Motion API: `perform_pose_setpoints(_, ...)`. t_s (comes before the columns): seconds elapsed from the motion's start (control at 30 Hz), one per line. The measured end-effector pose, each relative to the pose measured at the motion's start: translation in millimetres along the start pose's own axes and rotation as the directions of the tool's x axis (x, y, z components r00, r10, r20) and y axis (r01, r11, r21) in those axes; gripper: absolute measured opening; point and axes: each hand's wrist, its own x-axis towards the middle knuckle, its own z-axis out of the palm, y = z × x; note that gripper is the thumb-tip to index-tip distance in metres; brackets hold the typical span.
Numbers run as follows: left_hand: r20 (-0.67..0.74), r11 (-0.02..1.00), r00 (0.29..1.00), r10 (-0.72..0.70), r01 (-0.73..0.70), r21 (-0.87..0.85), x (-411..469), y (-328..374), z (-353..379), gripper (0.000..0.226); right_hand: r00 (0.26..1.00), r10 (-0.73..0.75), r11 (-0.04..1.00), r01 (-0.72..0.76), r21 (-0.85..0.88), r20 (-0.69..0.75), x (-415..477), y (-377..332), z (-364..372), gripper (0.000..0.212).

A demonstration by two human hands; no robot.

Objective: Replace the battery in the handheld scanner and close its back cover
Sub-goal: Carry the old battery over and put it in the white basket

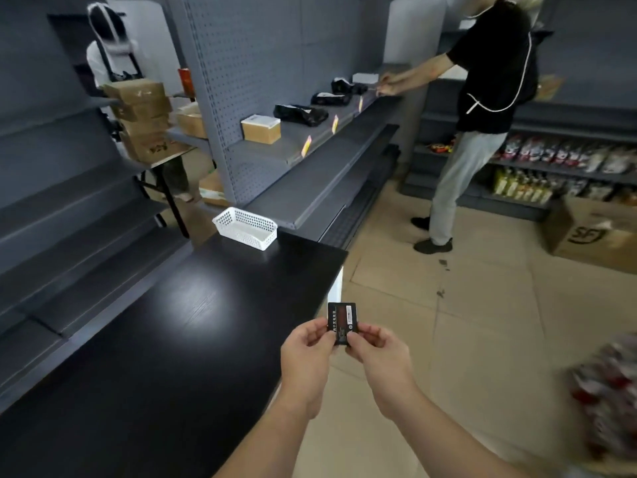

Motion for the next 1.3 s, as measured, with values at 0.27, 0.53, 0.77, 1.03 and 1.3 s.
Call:
perform_pose_setpoints(0.27, 0.101, 0.997, 0.994, -0.032, 0.024, 0.072, 60.9, 3.7, 70.4, 0.023, 0.995, -0.005, 1.000, 0.006, 0.015, -0.102, 73.7, -22.3, -32.5, 0.016)
perform_pose_setpoints(0.53, 0.143, 0.996, 0.988, -0.049, 0.038, 0.074, 176.3, 29.2, 125.2, 0.023, 0.986, -0.037, 0.999, 0.040, 0.011, -0.161, 194.0, -52.2, -15.7, 0.015)
perform_pose_setpoints(0.77, 0.139, 0.996, 0.989, -0.046, 0.035, 0.084, 264.5, 53.9, 165.8, 0.024, 0.987, -0.017, 0.999, 0.024, 0.045, -0.161, 286.9, -80.7, 4.1, 0.015)
perform_pose_setpoints(1.03, 0.001, 0.999, 0.999, -0.048, 0.048, -0.009, 358.6, 72.7, 185.6, 0.021, 0.999, 0.017, 1.000, -0.017, 0.022, -0.027, 391.5, -106.9, 43.6, 0.015)
perform_pose_setpoints(1.3, -0.300, 0.993, 0.954, 0.006, -0.041, -0.109, 435.0, 92.4, 192.7, 0.021, 0.952, 0.047, 0.978, 0.019, -0.210, 0.304, 488.3, -140.8, 99.5, 0.016)
